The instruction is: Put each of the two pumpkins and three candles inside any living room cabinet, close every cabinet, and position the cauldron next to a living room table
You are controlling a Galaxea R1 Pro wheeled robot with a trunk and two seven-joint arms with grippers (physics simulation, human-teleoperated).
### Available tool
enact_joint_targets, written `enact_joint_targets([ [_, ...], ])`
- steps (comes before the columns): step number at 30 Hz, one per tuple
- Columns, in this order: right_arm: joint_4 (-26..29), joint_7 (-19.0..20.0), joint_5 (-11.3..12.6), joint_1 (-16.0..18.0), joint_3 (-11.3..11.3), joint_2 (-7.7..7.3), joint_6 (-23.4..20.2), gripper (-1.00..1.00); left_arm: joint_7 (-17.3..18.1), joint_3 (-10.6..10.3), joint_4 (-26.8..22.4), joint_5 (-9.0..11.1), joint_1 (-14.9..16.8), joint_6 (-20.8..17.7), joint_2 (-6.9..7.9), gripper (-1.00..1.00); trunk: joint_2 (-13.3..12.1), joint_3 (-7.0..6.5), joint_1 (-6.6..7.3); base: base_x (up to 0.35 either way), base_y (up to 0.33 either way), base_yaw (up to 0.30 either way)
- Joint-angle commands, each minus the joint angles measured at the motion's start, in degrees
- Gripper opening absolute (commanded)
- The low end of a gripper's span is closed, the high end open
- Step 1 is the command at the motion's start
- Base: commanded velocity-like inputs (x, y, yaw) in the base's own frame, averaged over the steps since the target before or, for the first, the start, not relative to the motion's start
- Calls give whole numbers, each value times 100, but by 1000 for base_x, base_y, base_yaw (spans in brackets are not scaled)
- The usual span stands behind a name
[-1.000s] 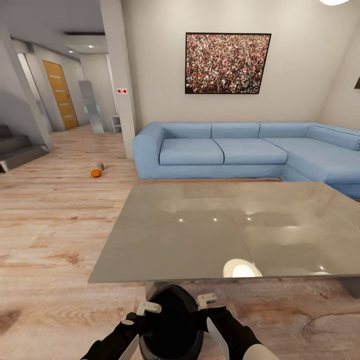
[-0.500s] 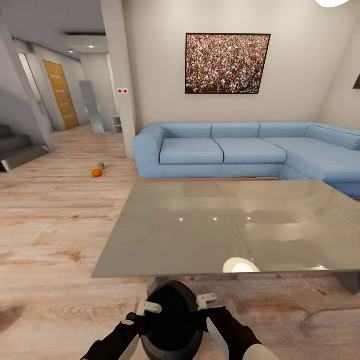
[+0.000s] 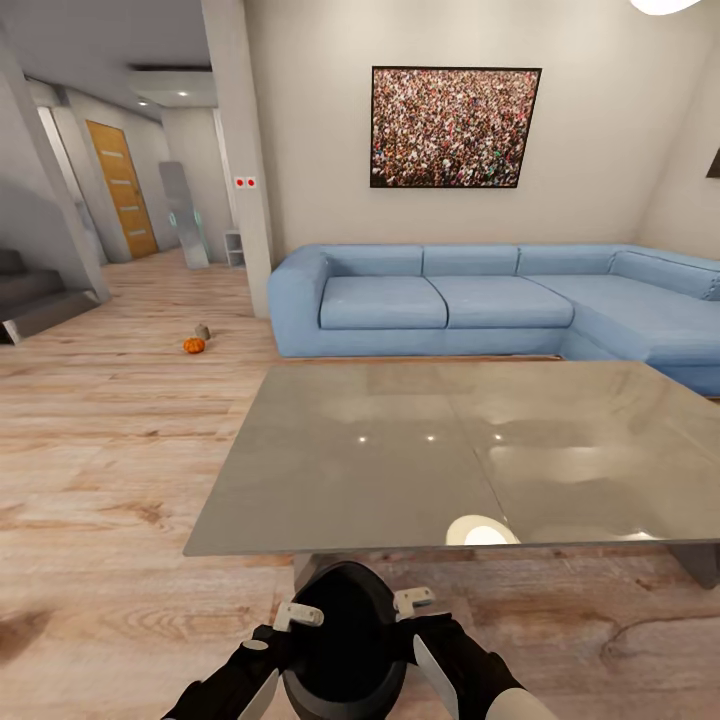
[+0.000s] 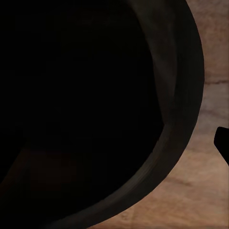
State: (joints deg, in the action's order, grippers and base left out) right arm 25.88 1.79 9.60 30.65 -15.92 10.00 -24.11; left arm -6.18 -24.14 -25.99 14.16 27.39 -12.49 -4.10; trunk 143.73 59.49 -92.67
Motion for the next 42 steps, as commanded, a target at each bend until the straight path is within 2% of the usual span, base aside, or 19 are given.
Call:
enact_joint_targets([
  [1, 5, -12, 43, 3, -8, 0, -24, 100, -50, -47, -11, 60, 3, -25, 6, 100, 2, 5, 1, 0, 0, 0],
  [7, 5, -12, 42, 3, -8, 0, -24, 100, -50, -47, -12, 60, 3, -28, 6, 100, -6, -128, 17, 0, 0, 0],
  [11, 5, -12, 42, 3, -8, 0, -24, 100, -50, -49, -12, 60, 3, -29, 6, 100, -6, -128, 17, 0, 0, 0],
  [15, 5, -12, 45, 3, -8, 0, -24, 100, -50, -53, -6, 60, 3, -33, 3, 100, -11, -216, 27, 0, 0, 0],
  [42, 5, -12, 49, 3, -8, 0, -24, 100, -50, -49, -6, 60, 3, -34, 6, 100, -11, -216, 27, -44, 0, 0],
])
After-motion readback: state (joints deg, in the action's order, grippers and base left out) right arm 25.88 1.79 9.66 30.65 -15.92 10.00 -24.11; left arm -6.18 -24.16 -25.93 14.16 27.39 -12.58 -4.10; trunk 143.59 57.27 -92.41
